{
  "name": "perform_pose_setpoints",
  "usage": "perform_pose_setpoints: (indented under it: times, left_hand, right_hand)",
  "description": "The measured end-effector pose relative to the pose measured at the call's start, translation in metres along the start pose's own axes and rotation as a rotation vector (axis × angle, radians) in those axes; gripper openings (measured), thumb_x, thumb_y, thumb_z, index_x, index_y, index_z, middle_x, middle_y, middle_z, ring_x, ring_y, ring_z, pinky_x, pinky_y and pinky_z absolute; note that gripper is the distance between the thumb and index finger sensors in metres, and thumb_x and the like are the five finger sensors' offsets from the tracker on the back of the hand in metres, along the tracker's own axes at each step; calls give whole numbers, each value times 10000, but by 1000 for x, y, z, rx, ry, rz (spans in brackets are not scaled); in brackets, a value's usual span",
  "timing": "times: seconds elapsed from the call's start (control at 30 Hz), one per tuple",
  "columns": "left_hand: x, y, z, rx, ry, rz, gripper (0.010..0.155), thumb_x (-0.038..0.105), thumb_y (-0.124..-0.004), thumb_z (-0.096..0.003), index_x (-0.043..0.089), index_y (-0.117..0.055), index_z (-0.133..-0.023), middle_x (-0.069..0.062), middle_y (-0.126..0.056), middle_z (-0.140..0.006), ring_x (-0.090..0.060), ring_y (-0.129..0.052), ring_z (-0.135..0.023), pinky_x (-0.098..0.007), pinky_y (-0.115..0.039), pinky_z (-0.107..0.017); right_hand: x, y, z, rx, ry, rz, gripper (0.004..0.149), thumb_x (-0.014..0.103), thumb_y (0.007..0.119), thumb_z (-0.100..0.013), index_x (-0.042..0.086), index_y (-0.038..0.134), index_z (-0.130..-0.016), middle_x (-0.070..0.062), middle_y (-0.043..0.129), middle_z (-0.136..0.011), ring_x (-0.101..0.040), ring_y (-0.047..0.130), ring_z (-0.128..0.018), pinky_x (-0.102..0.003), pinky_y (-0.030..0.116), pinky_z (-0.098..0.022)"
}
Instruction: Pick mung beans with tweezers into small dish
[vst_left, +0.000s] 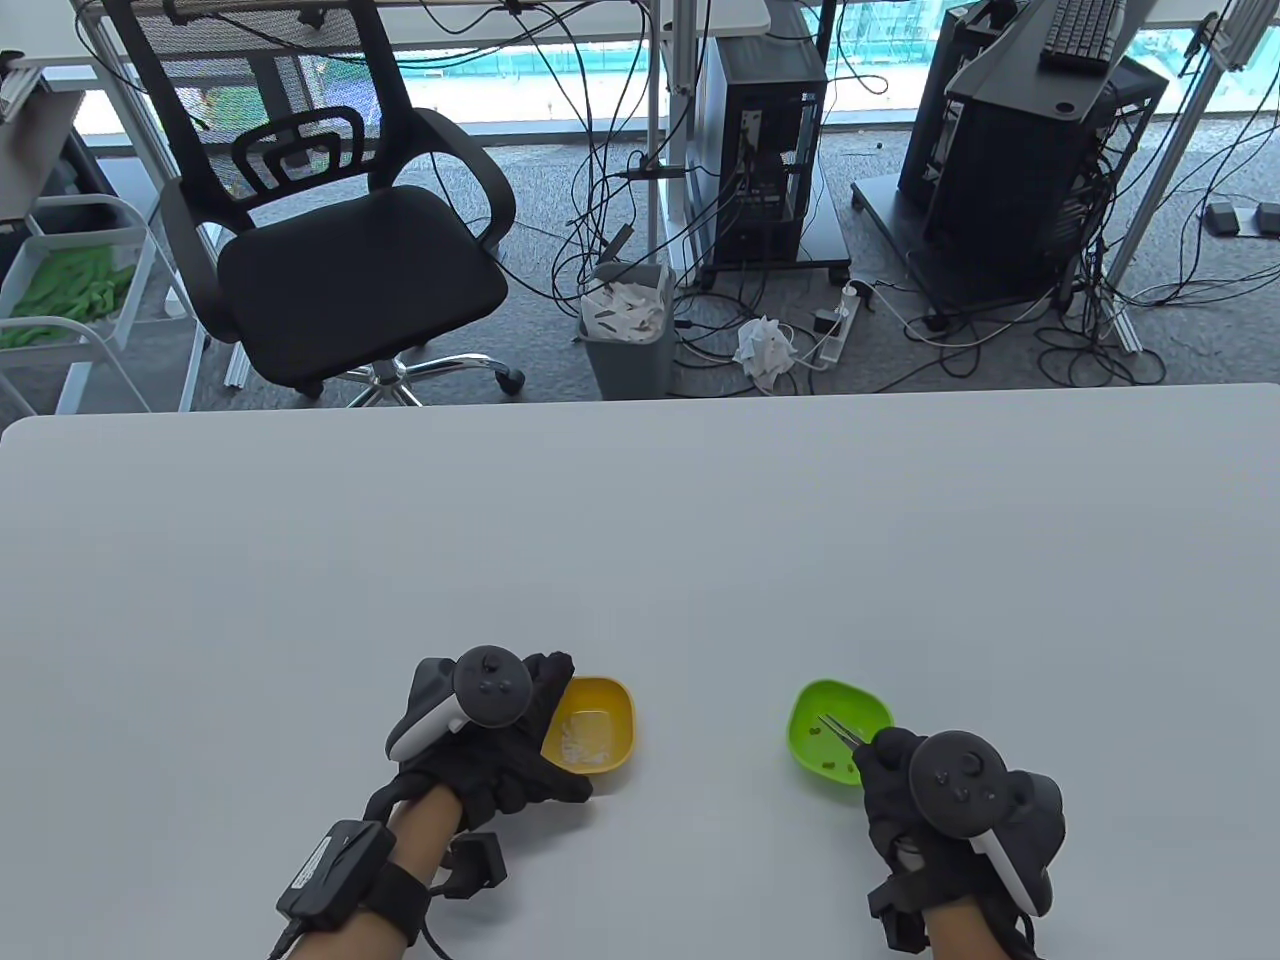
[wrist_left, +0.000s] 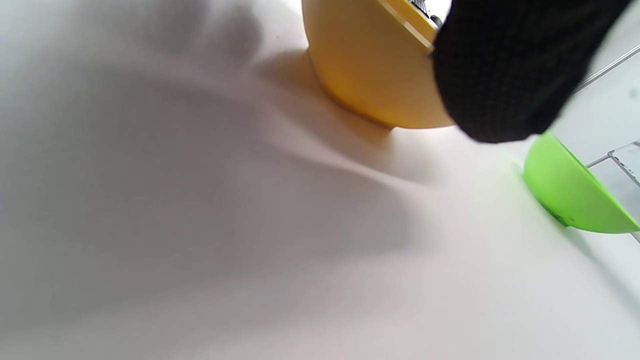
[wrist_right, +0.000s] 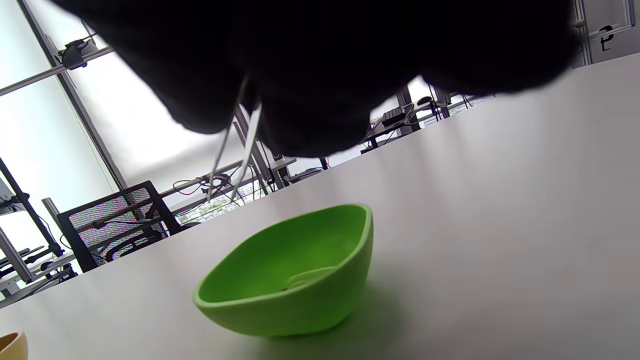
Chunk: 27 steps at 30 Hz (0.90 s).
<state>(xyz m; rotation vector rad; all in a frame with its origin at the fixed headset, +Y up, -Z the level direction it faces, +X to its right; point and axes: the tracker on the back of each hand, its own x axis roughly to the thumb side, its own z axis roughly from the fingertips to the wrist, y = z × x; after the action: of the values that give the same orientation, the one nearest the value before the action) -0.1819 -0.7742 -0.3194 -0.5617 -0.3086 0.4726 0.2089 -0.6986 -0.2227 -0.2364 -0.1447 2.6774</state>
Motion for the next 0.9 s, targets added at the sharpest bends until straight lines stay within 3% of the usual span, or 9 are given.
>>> perform_pose_setpoints:
  times: [0.2, 0.4, 0.57, 0.77, 0.9]
  left_hand:
    - [21, 10, 31, 152, -5, -125, 1131, 705, -820, -404, 238, -80, -1121, -100, -83, -1217, -453, -44, -1117, -601, -67, -761]
    - [50, 15, 75, 334, -4, -115, 958, 654, -703, -486, 230, -138, -1133, -70, -173, -1222, -414, -112, -1131, -569, -106, -781]
    - [63, 5, 97, 383, 31, -168, 888, 643, -627, -510, 225, -165, -1143, -75, -176, -1224, -417, -115, -1130, -569, -110, -779]
    - [65, -11, 104, 401, 51, -251, 879, 647, -596, -514, 209, -164, -1142, -83, -178, -1220, -424, -126, -1123, -570, -124, -773]
    - [64, -14, 107, 427, 48, -253, 873, 641, -592, -513, 212, -161, -1140, -81, -172, -1219, -419, -118, -1124, -567, -118, -774]
  right_hand:
    - [-1, 0, 0, -2, 5, -14, 385, 347, 837, -481, 63, 951, -715, -139, 980, -505, -78, 922, -248, -342, 879, -222]
    - [-1, 1, 0, -3, -6, -31, 389, 349, 832, -484, 63, 947, -722, -140, 978, -513, -81, 924, -254, -344, 880, -228]
    - [-1, 1, 1, -13, 8, -31, 393, 343, 825, -485, 57, 940, -729, -144, 975, -515, -77, 924, -256, -341, 881, -224]
    - [-5, -1, 2, -76, 56, -13, 397, 342, 819, -485, 55, 933, -736, -142, 973, -518, -75, 923, -259, -338, 882, -224]
    - [-13, -8, -2, -190, 165, 50, 402, 338, 818, -488, 47, 929, -743, -149, 971, -524, -80, 925, -266, -343, 882, -228]
